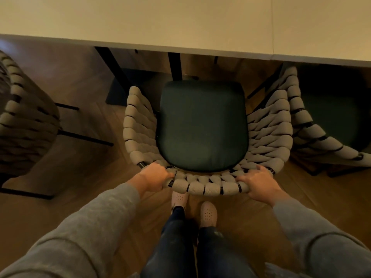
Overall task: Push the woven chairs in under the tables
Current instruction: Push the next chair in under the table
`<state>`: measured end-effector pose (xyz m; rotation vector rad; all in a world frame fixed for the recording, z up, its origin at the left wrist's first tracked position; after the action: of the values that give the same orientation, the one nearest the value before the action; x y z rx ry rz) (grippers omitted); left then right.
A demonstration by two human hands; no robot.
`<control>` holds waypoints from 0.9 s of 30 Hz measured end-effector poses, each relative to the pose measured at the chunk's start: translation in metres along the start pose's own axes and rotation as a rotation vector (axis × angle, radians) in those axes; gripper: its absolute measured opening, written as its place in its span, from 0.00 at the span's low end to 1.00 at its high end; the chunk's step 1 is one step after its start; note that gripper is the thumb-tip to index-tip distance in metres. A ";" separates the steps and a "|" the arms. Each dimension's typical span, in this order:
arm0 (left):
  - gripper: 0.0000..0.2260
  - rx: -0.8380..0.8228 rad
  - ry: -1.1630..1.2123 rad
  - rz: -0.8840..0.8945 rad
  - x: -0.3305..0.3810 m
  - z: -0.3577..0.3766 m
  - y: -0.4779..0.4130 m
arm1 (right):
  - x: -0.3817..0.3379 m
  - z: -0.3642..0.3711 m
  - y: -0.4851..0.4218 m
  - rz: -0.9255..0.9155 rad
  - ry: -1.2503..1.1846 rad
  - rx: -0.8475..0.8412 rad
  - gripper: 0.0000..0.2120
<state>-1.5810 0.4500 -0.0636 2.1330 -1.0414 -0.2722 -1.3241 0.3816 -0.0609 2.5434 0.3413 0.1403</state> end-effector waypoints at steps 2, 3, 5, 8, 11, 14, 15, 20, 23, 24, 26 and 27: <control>0.13 0.016 0.004 0.021 0.002 -0.008 -0.001 | 0.005 -0.002 0.000 0.013 -0.004 -0.027 0.17; 0.12 0.017 -0.003 0.033 0.002 -0.012 -0.001 | 0.007 -0.002 0.001 0.026 -0.004 -0.043 0.18; 0.12 0.013 -0.026 0.041 0.001 -0.017 0.000 | 0.007 -0.001 0.001 0.050 -0.021 -0.057 0.18; 0.13 -0.008 -0.061 0.039 -0.012 -0.023 0.004 | -0.005 -0.004 -0.002 0.073 -0.070 -0.062 0.19; 0.13 -0.024 -0.103 0.045 -0.033 -0.029 0.004 | -0.021 -0.008 -0.011 0.086 -0.121 -0.049 0.19; 0.13 0.004 -0.129 0.029 -0.058 -0.039 0.000 | -0.029 -0.012 -0.024 0.101 -0.127 -0.043 0.19; 0.13 0.005 -0.128 0.021 -0.065 -0.042 -0.002 | -0.031 -0.016 -0.029 0.107 -0.132 -0.044 0.19; 0.15 0.053 -0.106 0.021 -0.086 -0.059 -0.021 | -0.017 -0.044 -0.054 0.157 -0.120 -0.019 0.17; 0.14 0.093 -0.073 0.031 -0.088 -0.066 -0.035 | -0.001 -0.046 -0.062 0.168 -0.080 -0.065 0.18; 0.14 0.099 -0.064 0.028 -0.089 -0.068 -0.040 | 0.004 -0.047 -0.066 0.164 -0.066 -0.075 0.19; 0.14 0.109 -0.041 0.024 -0.093 -0.072 -0.051 | 0.014 -0.049 -0.075 0.161 -0.060 -0.081 0.19; 0.14 0.125 -0.027 0.025 -0.095 -0.074 -0.056 | 0.019 -0.048 -0.079 0.158 -0.054 -0.078 0.19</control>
<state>-1.5745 0.5821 -0.0616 2.2315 -1.1265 -0.2293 -1.3305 0.4759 -0.0632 2.4903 0.1109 0.1410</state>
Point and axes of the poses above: each hand's wrist, its own y-axis away from the middle knuckle, its own z-axis out of the palm, x = y × z, the point moved 10 cm from there along -y, towards the middle knuckle, and after that the axes turned 7 degrees about y, right-handed, at the moved point
